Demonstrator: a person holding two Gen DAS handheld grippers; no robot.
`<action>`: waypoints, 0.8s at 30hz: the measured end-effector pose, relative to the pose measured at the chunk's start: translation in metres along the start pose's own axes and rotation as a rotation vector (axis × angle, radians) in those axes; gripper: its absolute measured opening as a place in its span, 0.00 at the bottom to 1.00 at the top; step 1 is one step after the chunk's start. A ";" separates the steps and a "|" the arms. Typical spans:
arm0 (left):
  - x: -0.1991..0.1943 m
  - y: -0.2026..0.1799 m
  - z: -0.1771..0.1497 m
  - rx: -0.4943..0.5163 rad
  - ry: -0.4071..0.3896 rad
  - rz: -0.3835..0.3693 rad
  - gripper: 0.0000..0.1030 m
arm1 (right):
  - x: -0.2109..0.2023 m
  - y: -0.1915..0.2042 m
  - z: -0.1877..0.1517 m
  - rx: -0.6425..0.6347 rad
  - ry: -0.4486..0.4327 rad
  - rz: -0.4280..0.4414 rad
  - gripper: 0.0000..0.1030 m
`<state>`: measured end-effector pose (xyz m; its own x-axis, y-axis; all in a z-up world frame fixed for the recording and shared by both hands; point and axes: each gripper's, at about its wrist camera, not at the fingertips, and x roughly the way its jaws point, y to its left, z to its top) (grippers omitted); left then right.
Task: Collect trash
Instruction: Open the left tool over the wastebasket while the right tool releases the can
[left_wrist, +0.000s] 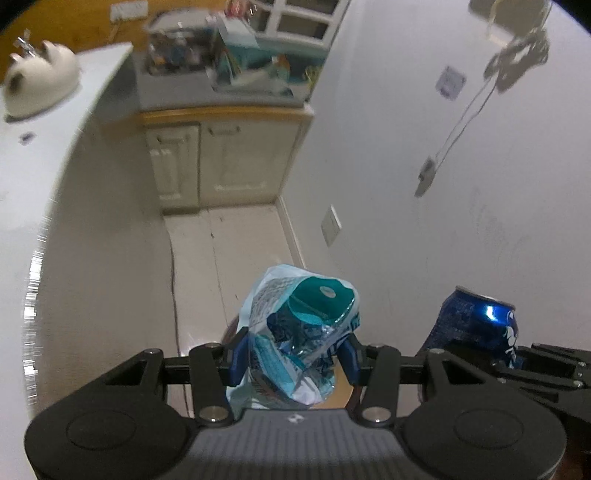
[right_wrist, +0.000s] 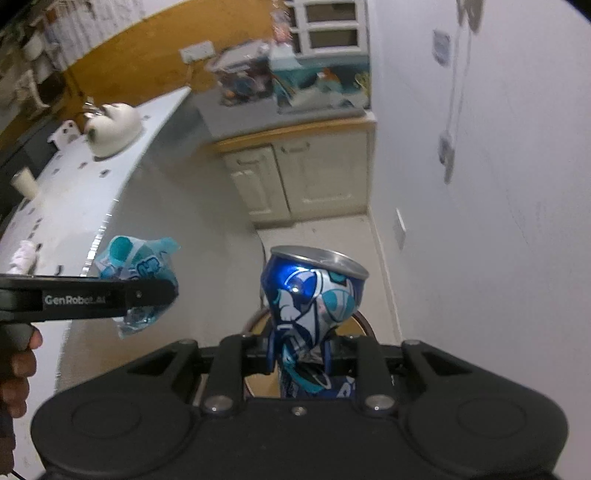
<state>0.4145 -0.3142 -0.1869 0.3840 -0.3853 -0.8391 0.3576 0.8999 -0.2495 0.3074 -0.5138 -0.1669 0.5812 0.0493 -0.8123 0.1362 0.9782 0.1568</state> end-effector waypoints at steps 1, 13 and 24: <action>0.011 0.001 0.000 -0.003 0.017 -0.004 0.48 | 0.009 -0.004 -0.001 0.011 0.013 -0.005 0.23; 0.130 0.023 -0.007 -0.147 0.218 0.015 0.48 | 0.136 -0.035 -0.024 0.127 0.189 0.026 0.23; 0.213 0.040 -0.025 -0.262 0.318 0.043 0.49 | 0.237 -0.056 -0.046 0.219 0.319 0.035 0.23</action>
<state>0.4895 -0.3557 -0.3877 0.0969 -0.3013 -0.9486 0.1021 0.9510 -0.2917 0.4005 -0.5473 -0.3938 0.3146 0.1757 -0.9328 0.3090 0.9103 0.2756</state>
